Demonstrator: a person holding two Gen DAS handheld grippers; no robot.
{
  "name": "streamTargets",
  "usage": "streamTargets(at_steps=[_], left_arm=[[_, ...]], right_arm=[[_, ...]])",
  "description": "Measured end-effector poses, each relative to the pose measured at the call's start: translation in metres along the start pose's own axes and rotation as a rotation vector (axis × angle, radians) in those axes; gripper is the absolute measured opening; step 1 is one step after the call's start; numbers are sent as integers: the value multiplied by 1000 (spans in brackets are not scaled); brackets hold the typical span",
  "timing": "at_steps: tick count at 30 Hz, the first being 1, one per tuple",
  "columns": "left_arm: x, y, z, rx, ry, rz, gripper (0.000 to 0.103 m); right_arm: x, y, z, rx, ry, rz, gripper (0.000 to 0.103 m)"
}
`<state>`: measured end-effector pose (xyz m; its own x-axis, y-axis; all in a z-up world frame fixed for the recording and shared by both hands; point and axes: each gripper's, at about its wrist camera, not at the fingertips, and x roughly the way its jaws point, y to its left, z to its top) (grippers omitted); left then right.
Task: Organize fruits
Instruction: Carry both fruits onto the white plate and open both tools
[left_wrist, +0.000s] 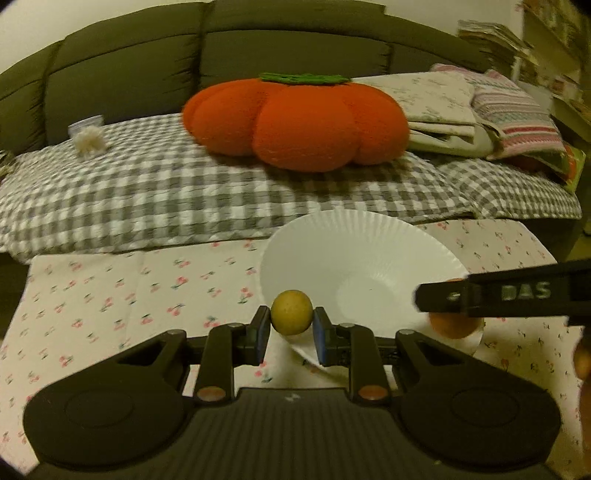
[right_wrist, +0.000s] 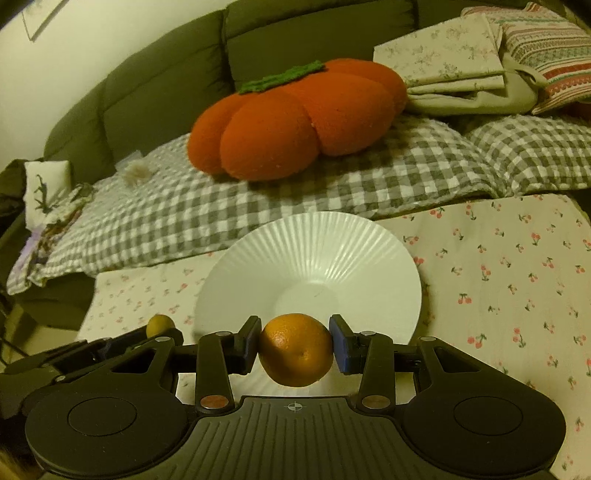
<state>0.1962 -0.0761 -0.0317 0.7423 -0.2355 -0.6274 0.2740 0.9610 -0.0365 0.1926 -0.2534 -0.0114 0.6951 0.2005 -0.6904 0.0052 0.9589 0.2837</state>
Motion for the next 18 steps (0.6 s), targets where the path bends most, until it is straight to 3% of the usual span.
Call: streamTargets(at_steps=[12, 18], left_arm=[[24, -22, 0, 79, -33, -55, 23], [30, -21, -2, 61, -33, -63, 23]], right_arm=[[38, -8, -3, -46, 26, -47, 39], [44, -17, -3, -23, 27, -53, 39]])
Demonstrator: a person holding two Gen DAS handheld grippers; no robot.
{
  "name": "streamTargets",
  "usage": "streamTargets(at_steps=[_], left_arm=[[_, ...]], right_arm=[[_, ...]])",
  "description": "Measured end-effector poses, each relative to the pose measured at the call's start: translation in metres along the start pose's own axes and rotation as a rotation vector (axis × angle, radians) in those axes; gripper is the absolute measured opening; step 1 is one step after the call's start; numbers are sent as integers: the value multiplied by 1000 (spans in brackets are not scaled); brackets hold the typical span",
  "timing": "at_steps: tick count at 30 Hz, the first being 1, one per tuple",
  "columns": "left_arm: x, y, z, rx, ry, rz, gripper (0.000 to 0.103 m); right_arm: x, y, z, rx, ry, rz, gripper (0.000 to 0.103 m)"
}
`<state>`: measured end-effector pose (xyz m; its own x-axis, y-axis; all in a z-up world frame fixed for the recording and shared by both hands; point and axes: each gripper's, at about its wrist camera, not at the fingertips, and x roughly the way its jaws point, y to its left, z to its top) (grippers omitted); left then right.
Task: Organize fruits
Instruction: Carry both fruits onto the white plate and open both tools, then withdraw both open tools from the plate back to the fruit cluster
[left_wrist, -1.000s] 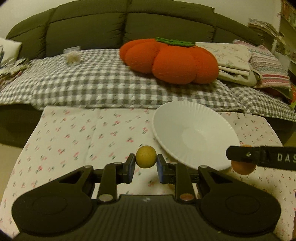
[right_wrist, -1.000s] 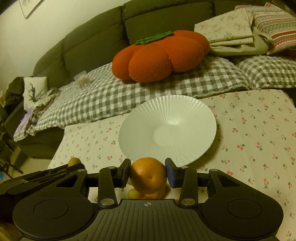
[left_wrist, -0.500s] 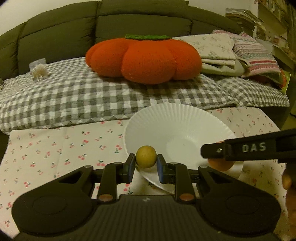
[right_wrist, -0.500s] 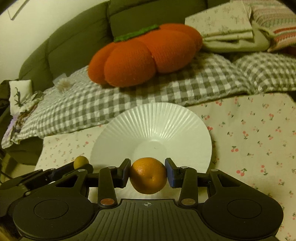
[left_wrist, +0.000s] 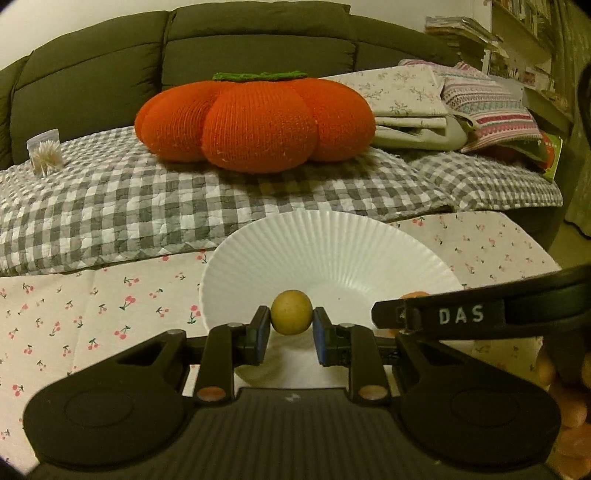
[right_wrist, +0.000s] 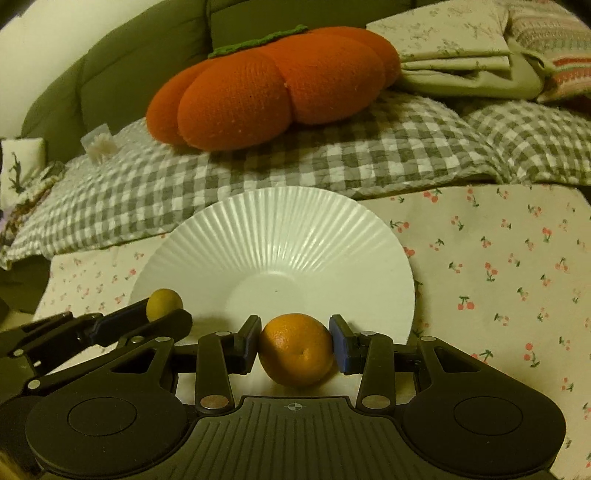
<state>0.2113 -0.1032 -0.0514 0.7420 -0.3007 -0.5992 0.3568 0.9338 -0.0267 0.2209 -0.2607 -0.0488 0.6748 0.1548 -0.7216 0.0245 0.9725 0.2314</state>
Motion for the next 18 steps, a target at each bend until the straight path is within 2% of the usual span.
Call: streamTargets(at_steps=[4, 5, 7, 9, 13, 18], left_arm=[[2, -4, -5, 22, 12, 20, 24], [2, -4, -5, 22, 16, 21, 28], [0, -4, -4, 13, 9, 18, 39], [-5, -4, -3, 12, -7, 21, 61], [-17, -4, -3, 15, -22, 24, 65], [-32, 5, -4, -53, -5, 27, 67]], right_arm=[[-3, -2, -1, -3, -7, 1, 42], [-4, -3, -2, 2, -6, 3, 43], [-7, -4, -2, 13, -12, -1, 49], [-13, -7, -2, 30, -27, 1, 54], [-26, -9, -3, 46, -47, -15, 55], [-45, -8, -7, 55, -67, -22, 55]])
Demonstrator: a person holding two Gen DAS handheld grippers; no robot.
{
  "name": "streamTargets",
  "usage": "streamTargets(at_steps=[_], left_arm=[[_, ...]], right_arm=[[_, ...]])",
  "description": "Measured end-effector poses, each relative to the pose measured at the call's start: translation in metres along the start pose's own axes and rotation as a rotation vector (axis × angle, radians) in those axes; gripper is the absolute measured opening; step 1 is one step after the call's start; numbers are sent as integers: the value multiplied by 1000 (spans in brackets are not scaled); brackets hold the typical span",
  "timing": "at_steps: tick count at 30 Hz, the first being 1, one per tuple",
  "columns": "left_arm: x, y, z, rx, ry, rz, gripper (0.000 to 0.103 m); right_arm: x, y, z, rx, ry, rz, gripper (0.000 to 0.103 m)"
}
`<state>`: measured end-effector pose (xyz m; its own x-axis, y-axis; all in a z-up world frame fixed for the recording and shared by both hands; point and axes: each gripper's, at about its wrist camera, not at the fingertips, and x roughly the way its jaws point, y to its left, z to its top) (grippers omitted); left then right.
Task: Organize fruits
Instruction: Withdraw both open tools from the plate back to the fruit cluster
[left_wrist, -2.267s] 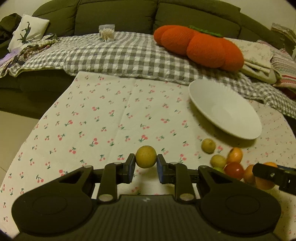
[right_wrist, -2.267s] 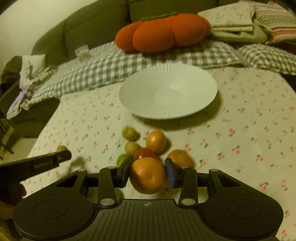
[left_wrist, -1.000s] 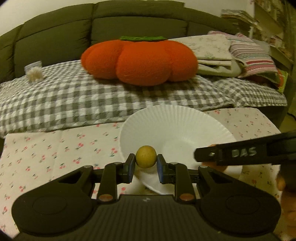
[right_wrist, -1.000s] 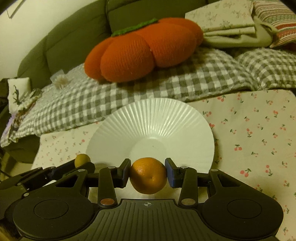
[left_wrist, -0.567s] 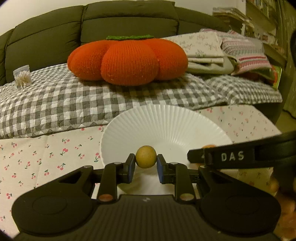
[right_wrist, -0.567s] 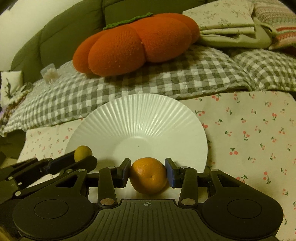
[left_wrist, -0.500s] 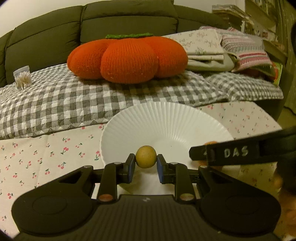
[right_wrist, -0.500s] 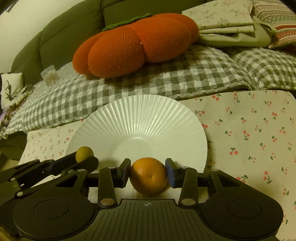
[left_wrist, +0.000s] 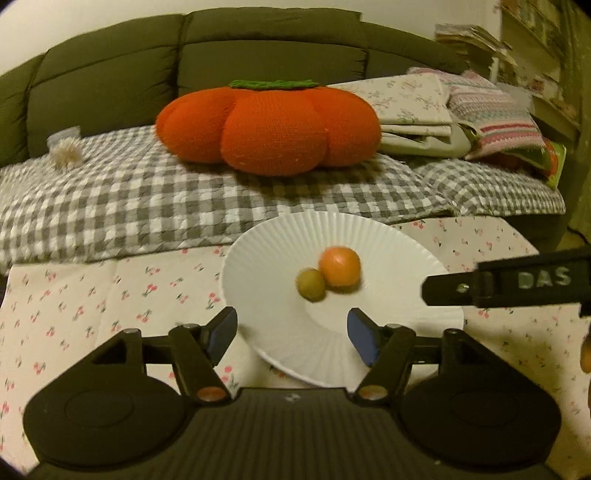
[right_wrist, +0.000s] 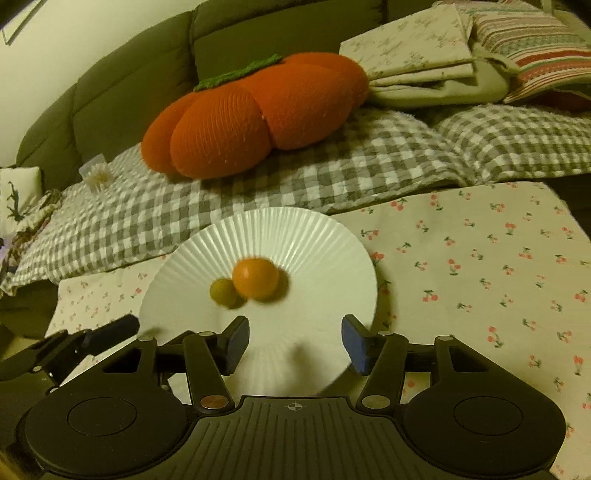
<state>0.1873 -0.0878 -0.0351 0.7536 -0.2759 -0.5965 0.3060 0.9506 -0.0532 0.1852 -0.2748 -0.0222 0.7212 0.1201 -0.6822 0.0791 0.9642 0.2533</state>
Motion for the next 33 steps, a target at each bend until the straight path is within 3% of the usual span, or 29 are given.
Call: streamTargets(at_steps=[9, 16, 18, 24, 27, 33], left_arm=[[-38, 19, -9, -137, 46, 48, 73], [-65, 19, -25, -151, 82, 100, 80], [-72, 17, -29, -146, 94, 114, 87], [-95, 20, -39, -177, 109, 130, 94], [-100, 22, -47, -183, 132, 130, 95], [-107, 28, -60, -196, 150, 151, 95]], right_arm=[[-41, 5, -15, 39, -21, 13, 63], [-70, 15, -32, 79, -15, 67, 72], [-79, 20, -37, 65, -19, 66, 75], [-97, 30, -53, 31, 12, 56, 86], [-103, 27, -63, 25, 24, 49, 91], [-109, 23, -75, 6, 43, 38, 93]])
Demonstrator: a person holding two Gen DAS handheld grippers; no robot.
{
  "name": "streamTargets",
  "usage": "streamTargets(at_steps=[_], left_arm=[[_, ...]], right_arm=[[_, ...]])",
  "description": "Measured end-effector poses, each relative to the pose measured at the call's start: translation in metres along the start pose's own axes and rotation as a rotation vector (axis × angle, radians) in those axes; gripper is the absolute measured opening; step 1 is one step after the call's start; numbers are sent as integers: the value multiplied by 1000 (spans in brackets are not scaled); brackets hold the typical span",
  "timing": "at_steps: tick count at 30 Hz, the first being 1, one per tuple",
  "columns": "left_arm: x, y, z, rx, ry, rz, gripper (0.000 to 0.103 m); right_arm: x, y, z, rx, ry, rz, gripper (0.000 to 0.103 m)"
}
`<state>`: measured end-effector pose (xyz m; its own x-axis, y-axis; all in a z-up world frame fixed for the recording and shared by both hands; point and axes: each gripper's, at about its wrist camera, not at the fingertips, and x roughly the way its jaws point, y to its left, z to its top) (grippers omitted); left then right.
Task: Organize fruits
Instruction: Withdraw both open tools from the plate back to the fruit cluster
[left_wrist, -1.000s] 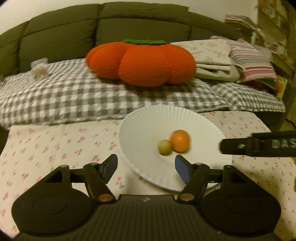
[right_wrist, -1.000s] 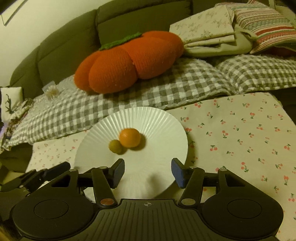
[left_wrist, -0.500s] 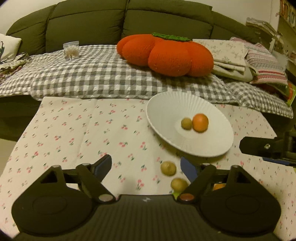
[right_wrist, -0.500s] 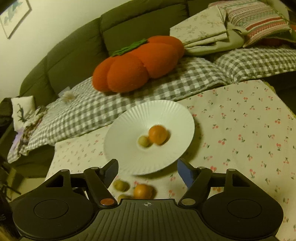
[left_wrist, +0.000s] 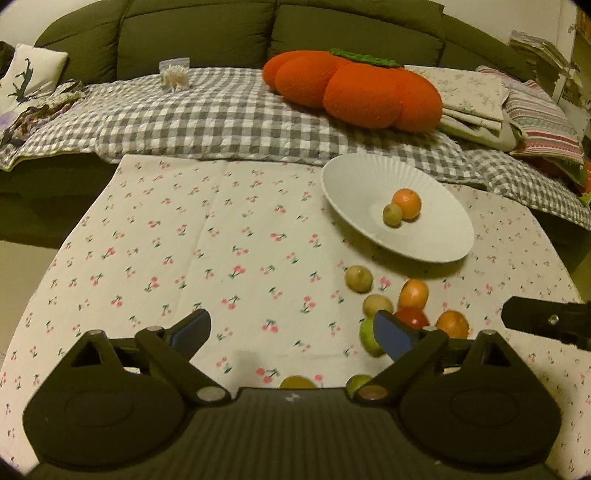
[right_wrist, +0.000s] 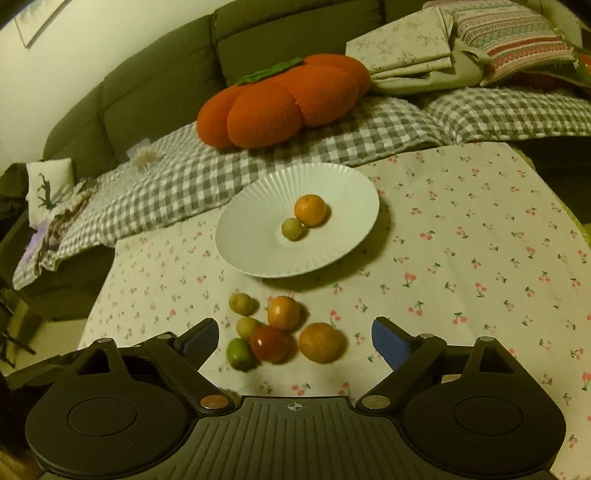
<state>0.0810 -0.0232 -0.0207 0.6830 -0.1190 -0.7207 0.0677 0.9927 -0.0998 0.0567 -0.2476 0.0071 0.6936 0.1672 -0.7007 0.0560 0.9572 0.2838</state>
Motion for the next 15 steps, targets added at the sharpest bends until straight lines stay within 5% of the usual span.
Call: streamTargets(at_steps=[15], left_arm=[[7, 15, -23, 12, 41, 26, 95]], right_arm=[[15, 11, -17, -117, 66, -11, 94]])
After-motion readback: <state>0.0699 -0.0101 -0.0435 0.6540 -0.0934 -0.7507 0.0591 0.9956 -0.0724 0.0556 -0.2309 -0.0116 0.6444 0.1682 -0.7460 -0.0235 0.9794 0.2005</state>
